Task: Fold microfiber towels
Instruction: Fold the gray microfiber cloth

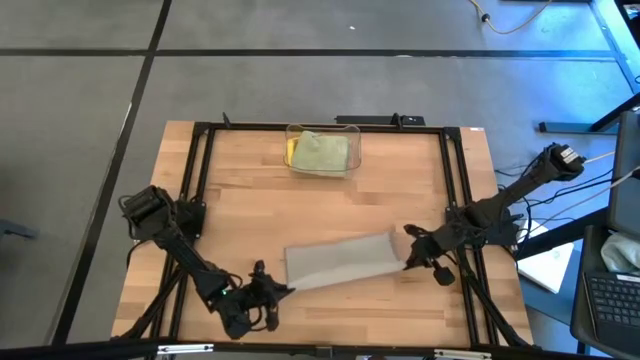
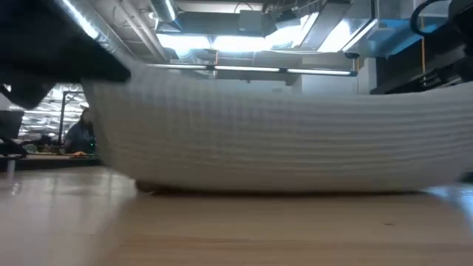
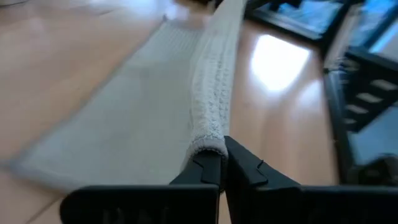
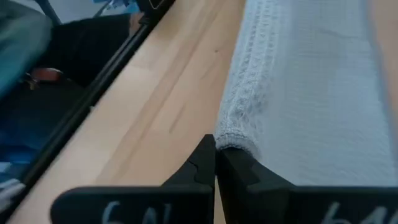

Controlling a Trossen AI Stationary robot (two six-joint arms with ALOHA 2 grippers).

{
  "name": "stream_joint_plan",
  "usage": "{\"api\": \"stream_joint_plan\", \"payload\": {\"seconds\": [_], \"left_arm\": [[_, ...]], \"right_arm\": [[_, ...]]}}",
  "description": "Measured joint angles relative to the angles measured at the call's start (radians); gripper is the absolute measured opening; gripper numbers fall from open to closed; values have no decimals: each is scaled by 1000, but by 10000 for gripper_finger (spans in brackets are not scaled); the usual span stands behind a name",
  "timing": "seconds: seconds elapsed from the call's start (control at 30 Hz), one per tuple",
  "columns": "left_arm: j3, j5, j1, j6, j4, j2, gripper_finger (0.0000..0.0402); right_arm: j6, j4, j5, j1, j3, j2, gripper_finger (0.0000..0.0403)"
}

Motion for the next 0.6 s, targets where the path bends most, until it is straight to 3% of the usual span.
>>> {"api": "stream_joint_plan", "payload": {"seconds": [0.13, 0.33, 0.6], "left_arm": [[0, 14, -13, 61, 65, 0, 0], [0, 34, -12, 82, 52, 2, 0], [0, 102, -2, 422, 54, 2, 0]], "right_arm": [[16, 3, 84, 70, 0, 35, 7], [-61, -24, 387, 195, 17, 186, 7], [-223, -214, 735, 302, 200, 427, 7]]}}
